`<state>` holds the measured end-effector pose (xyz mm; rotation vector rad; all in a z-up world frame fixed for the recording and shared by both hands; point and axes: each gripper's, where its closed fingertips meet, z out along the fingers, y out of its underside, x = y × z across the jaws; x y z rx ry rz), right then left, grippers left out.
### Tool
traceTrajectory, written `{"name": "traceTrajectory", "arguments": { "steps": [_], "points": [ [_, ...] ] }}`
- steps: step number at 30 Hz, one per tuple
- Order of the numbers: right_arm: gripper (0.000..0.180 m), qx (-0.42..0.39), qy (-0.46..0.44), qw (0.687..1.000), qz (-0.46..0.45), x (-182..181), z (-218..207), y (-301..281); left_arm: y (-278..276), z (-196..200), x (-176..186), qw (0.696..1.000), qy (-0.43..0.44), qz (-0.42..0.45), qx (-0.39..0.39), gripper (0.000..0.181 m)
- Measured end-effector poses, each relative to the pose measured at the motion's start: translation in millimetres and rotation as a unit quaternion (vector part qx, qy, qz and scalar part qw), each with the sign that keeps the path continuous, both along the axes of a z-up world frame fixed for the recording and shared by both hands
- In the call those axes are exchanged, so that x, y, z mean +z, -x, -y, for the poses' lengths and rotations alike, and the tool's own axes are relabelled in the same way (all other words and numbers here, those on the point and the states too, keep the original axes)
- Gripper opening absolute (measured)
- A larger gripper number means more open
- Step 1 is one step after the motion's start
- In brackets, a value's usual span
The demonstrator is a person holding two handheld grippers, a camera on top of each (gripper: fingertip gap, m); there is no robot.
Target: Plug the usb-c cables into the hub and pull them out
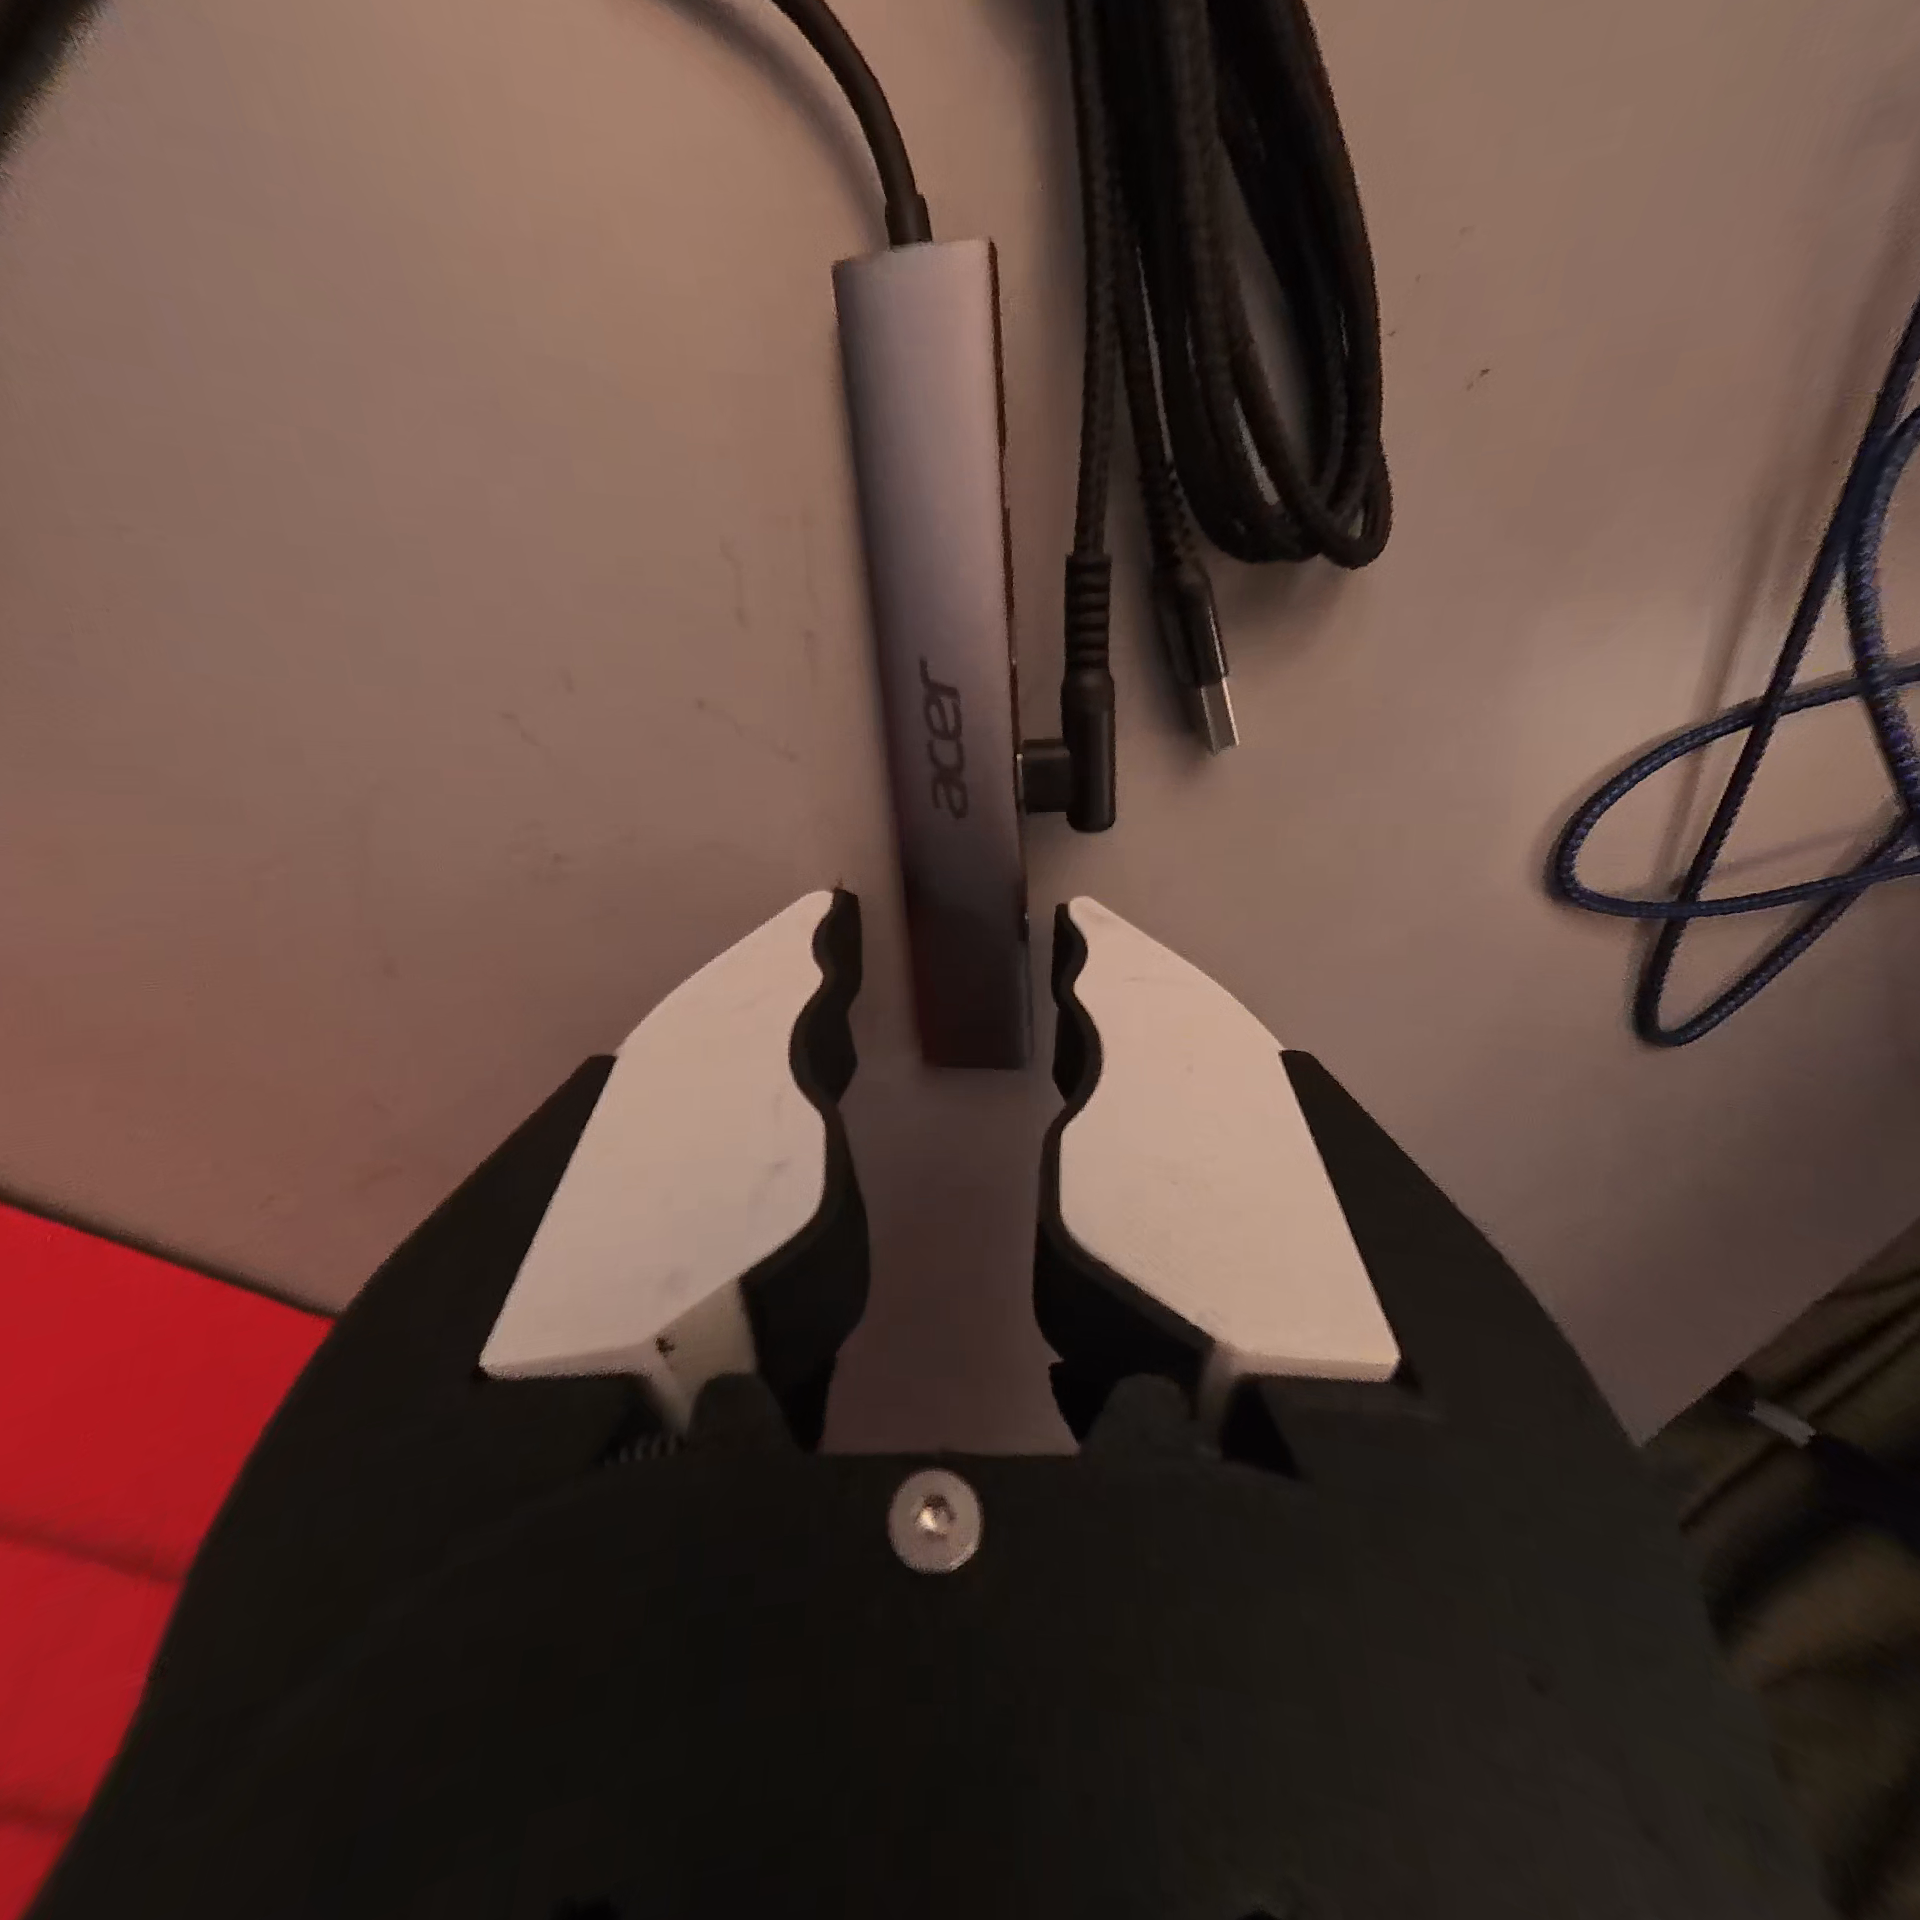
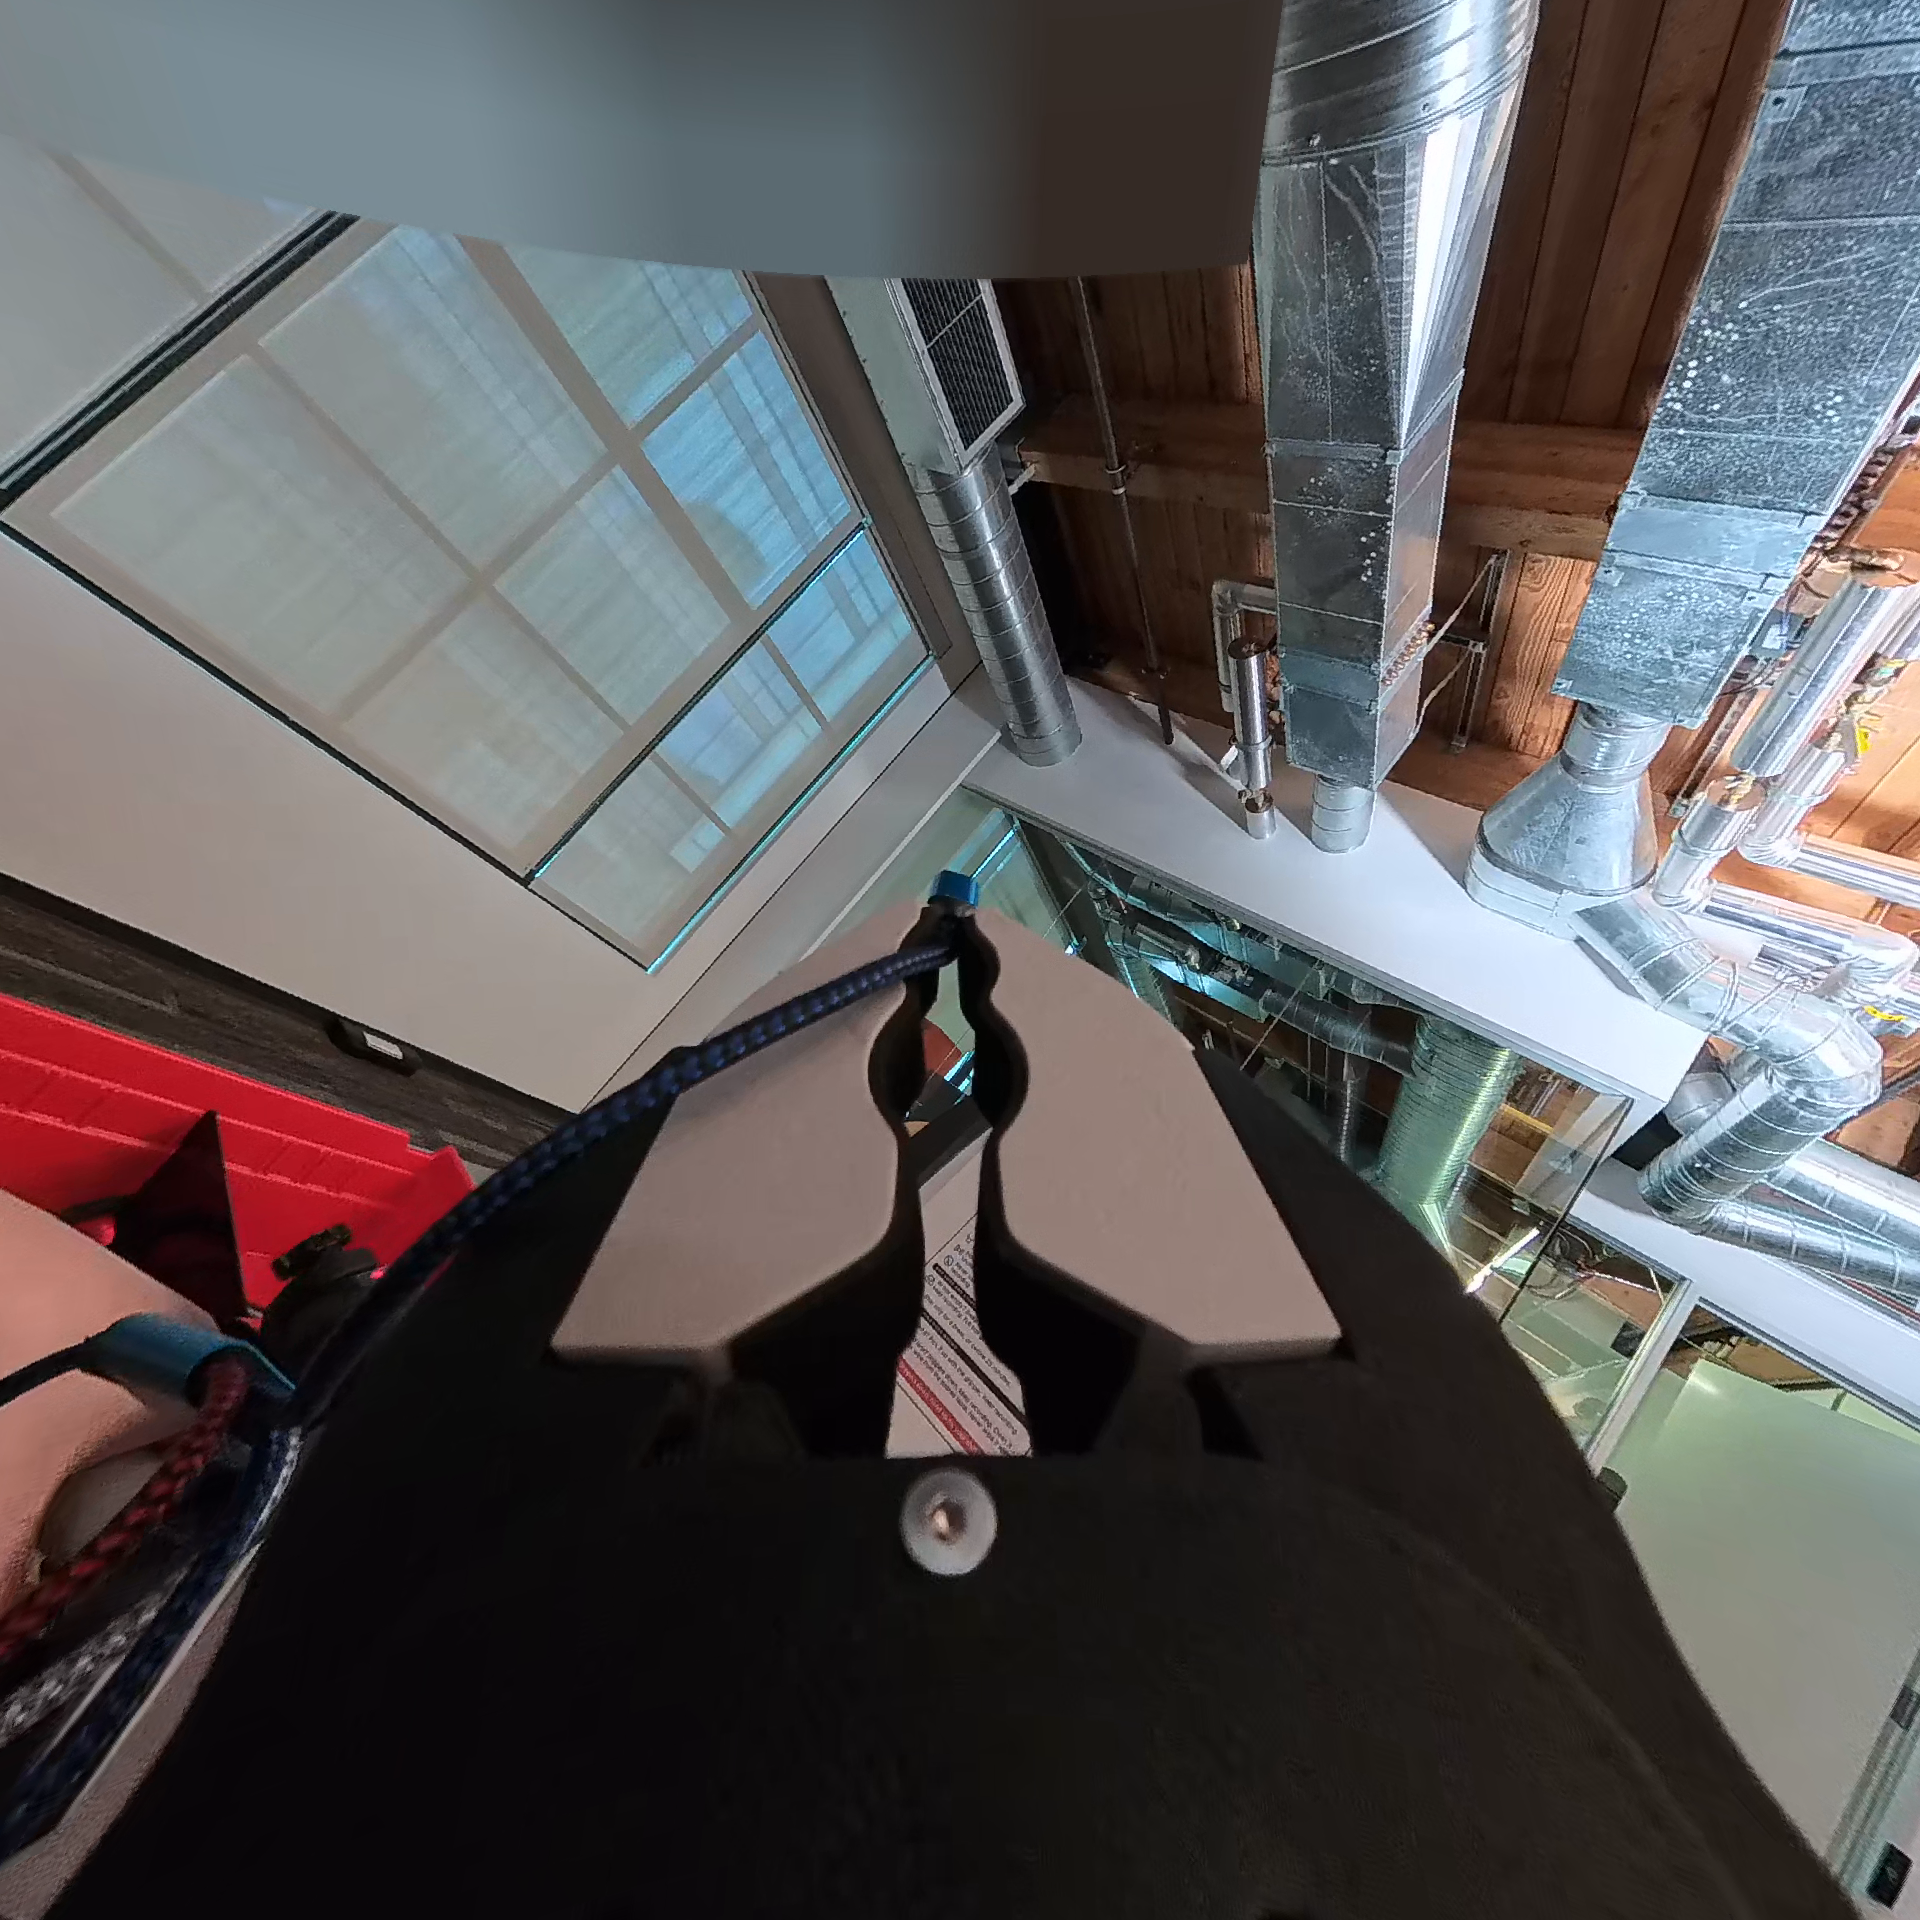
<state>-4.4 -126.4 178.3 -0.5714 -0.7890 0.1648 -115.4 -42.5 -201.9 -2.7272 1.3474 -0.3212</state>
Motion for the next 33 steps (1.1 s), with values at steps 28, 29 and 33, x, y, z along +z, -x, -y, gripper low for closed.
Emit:
{"name": "traceTrajectory", "arguments": {
  "steps": [28,29,33],
  "points": [
    [0.003,-0.011,0.008,1.000,0.015,-6.4,-7.5,5.4,12.7,9.0,-4.5,0.998,-0.001,-0.056,-0.039,0.023],
    [0.003,-0.012,0.008,1.000,0.016,-6.7,-7.8,5.6,7.4,12.2,-3.7,0.999,0.020,-0.033,-0.027,0.023],
    [0.003,-0.013,0.009,1.000,0.018,-7.2,-8.6,5.9,-14.6,27.1,0.3,0.992,0.109,0.068,0.003,0.022]
  ]
}}
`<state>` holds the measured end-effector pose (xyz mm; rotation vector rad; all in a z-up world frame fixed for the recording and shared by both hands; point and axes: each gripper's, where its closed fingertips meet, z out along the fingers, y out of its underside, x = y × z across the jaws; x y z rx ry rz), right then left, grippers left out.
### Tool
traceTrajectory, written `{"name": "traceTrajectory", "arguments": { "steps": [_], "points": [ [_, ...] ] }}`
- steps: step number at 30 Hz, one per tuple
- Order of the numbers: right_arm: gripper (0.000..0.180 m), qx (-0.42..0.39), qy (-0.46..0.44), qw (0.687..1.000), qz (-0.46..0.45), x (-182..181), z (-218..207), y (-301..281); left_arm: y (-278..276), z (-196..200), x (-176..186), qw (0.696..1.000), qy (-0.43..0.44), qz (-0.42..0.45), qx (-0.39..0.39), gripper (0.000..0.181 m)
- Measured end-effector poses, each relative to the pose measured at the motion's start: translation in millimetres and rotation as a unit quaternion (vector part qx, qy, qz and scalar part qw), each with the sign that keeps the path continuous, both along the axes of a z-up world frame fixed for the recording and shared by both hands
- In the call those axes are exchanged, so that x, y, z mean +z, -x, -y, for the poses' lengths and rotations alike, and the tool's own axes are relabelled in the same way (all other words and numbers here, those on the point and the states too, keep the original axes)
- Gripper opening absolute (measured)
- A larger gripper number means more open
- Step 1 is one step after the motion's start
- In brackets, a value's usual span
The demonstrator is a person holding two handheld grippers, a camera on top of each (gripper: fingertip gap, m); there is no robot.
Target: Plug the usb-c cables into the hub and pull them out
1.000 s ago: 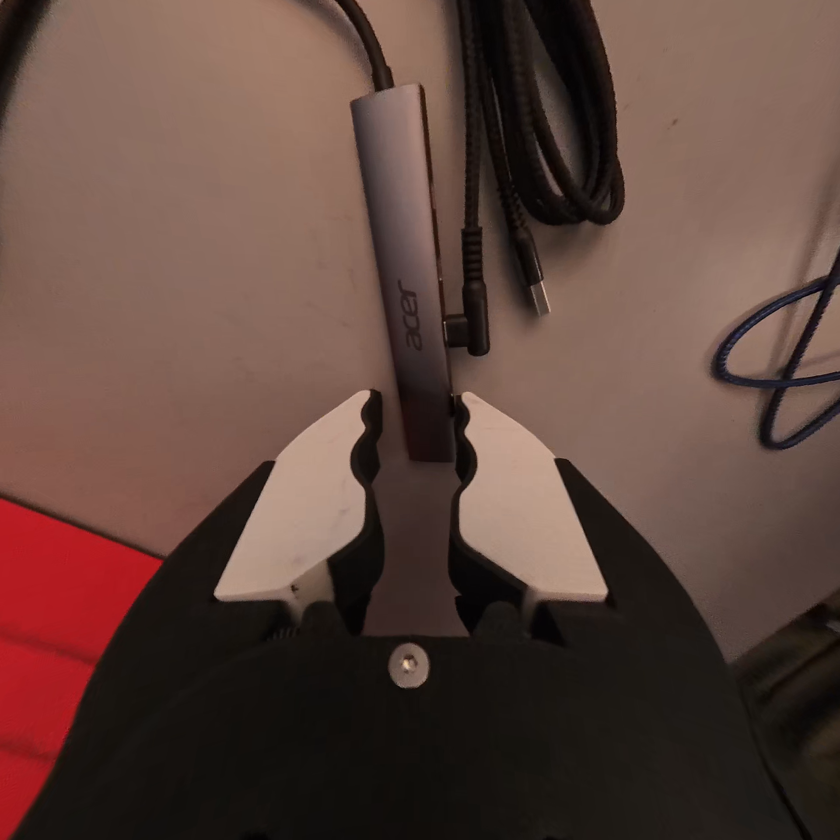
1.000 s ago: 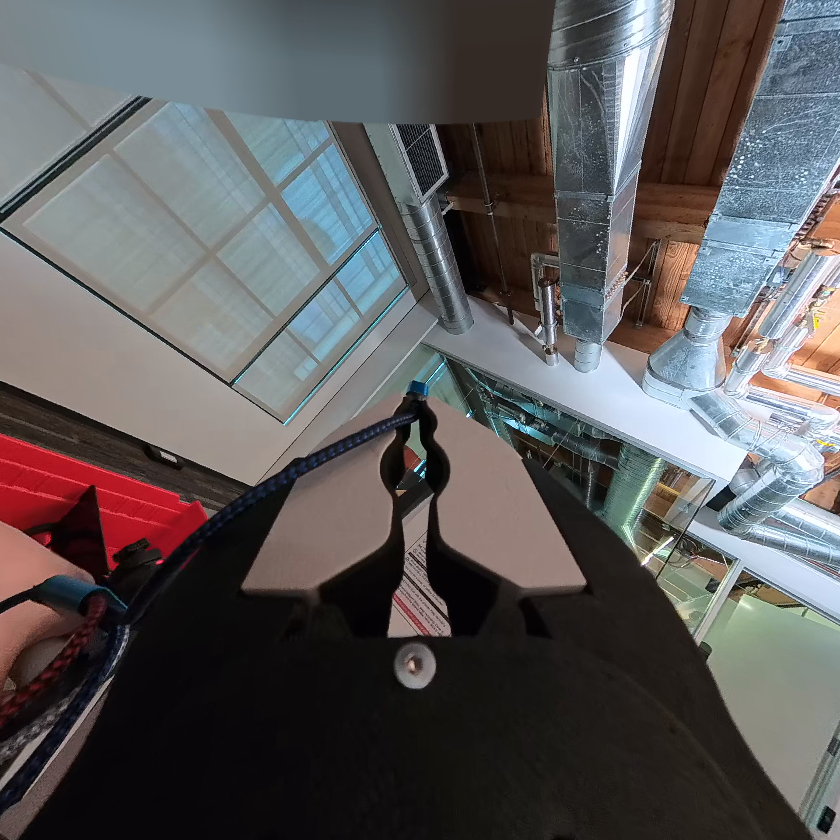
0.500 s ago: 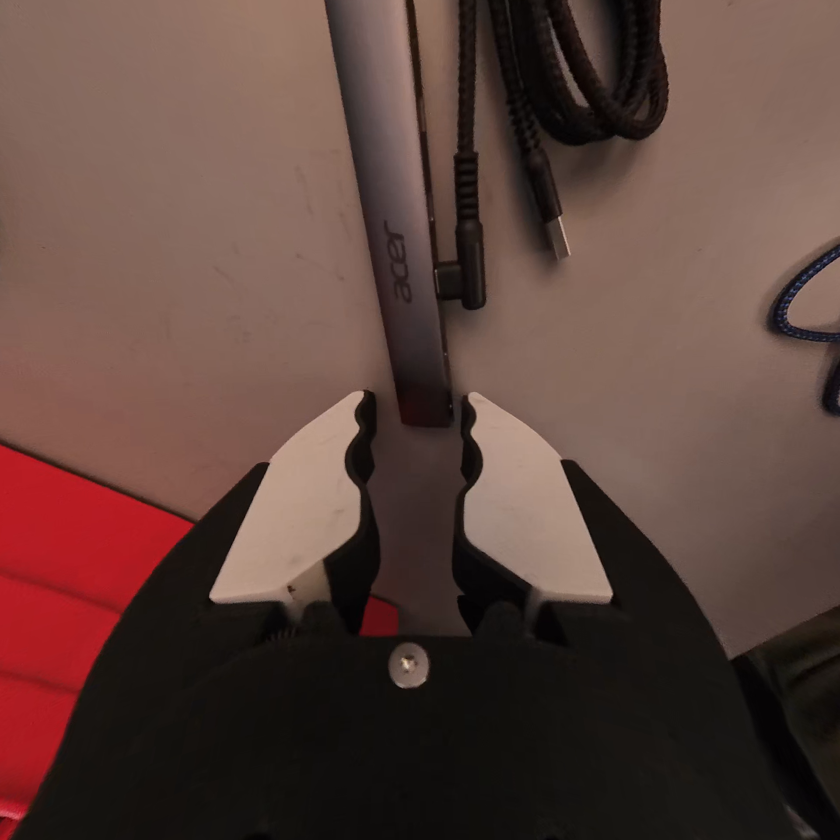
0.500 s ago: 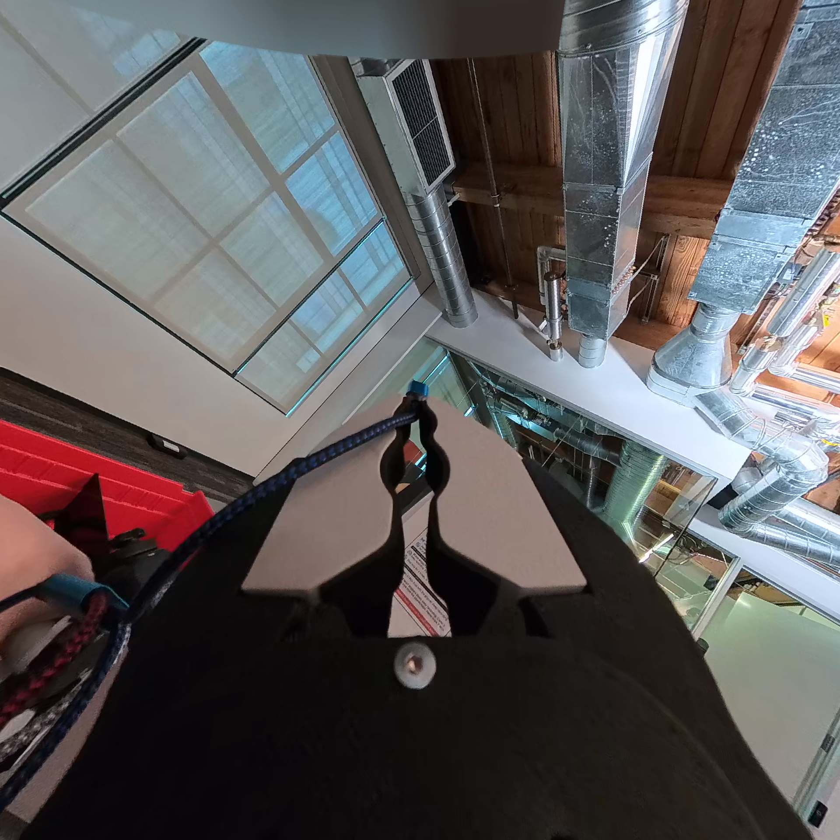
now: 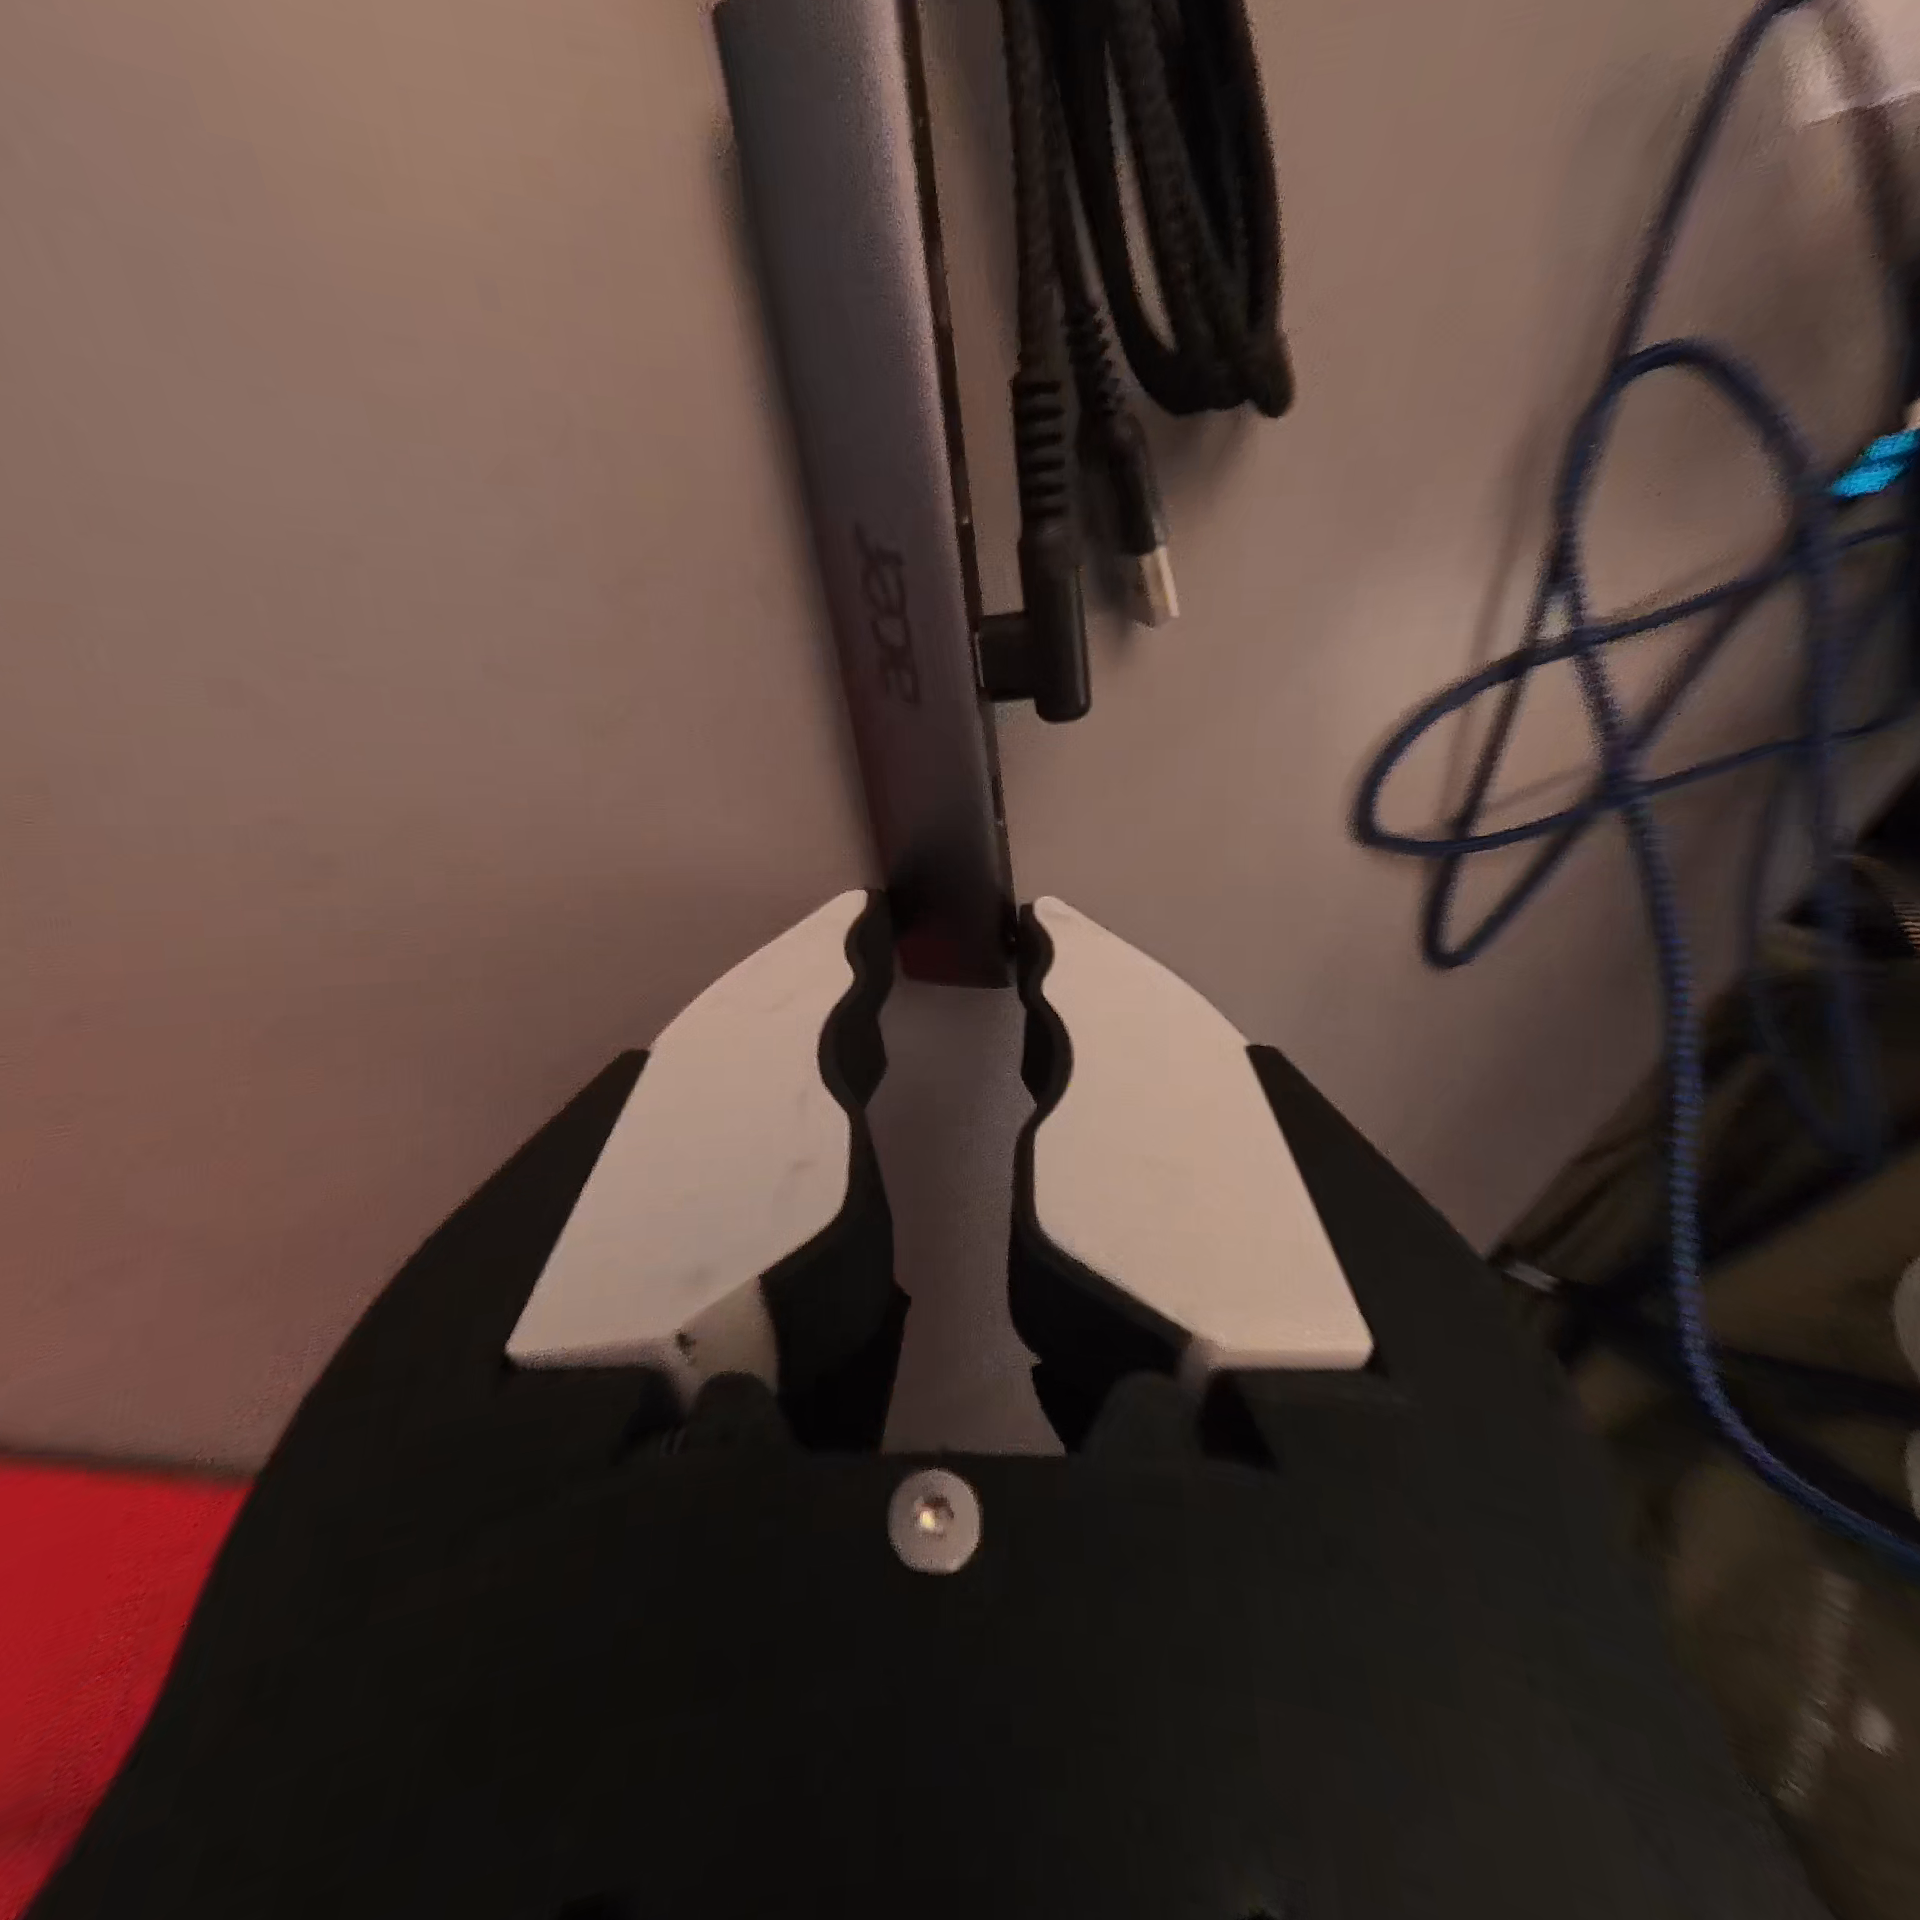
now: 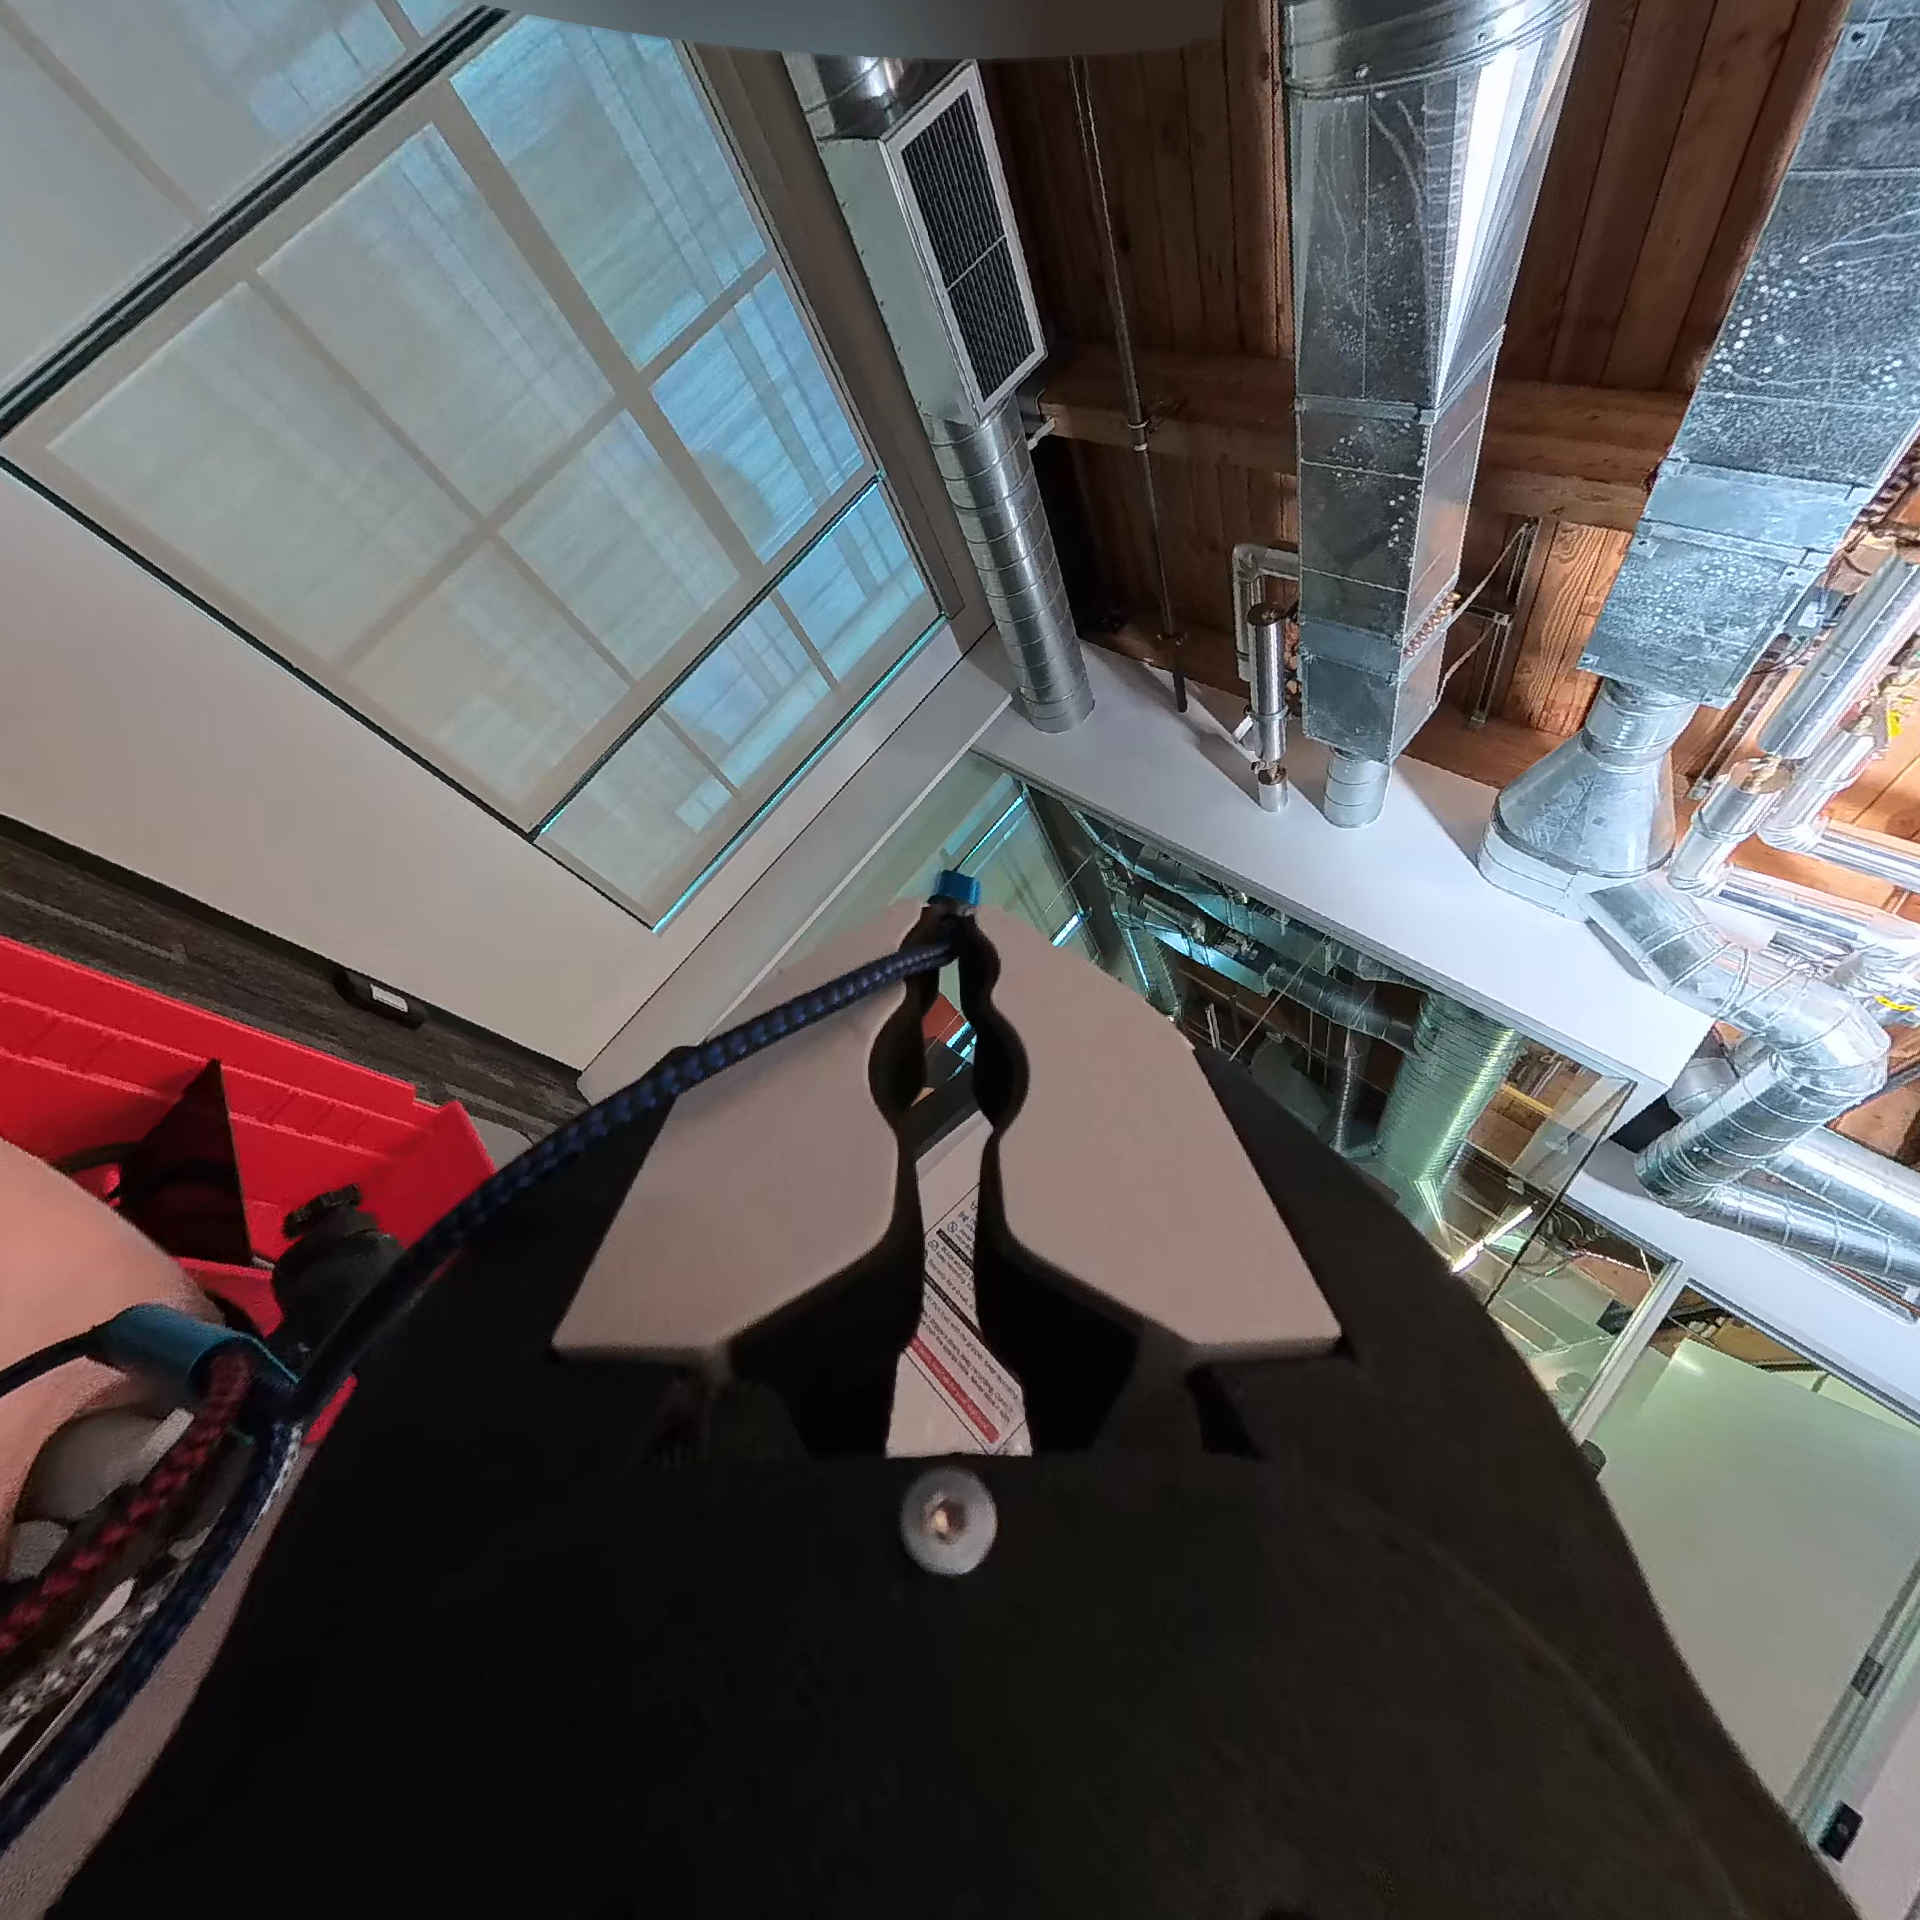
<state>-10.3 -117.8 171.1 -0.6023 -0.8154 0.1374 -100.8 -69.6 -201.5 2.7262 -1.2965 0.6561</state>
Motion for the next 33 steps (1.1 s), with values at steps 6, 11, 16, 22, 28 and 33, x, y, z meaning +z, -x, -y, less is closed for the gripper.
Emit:
{"name": "traceTrajectory", "arguments": {
  "steps": [6,11,16,22,28,33],
  "points": [
    [0.003,-0.005,0.004,1.000,0.002,-1.2,-4.0,-2.0,-41.7,23.3,15.0,0.971,0.156,0.180,0.014,0.022],
    [0.003,-0.007,0.009,1.000,-0.004,0.6,-6.8,-7.9,-72.1,19.1,43.2,0.933,0.190,0.301,0.046,0.022],
    [0.003,-0.007,0.015,1.000,-0.002,0.3,-9.5,-9.9,-89.0,15.3,69.5,0.893,0.205,0.396,0.054,0.022],
    [0.003,-0.009,0.029,0.999,0.014,-4.1,-13.6,-6.9,-94.3,14.3,87.4,0.848,0.251,0.462,0.067,0.022],
    [0.003,-0.014,0.037,0.999,0.017,-4.9,-16.9,-8.4,-88.7,-3.1,98.7,0.842,0.216,0.483,0.105,0.022],
    [0.003,-0.016,0.048,0.998,0.022,-7.5,-21.6,-8.2,-79.6,-6.7,137.4,0.806,0.207,0.544,0.109,0.023]
  ]
}}
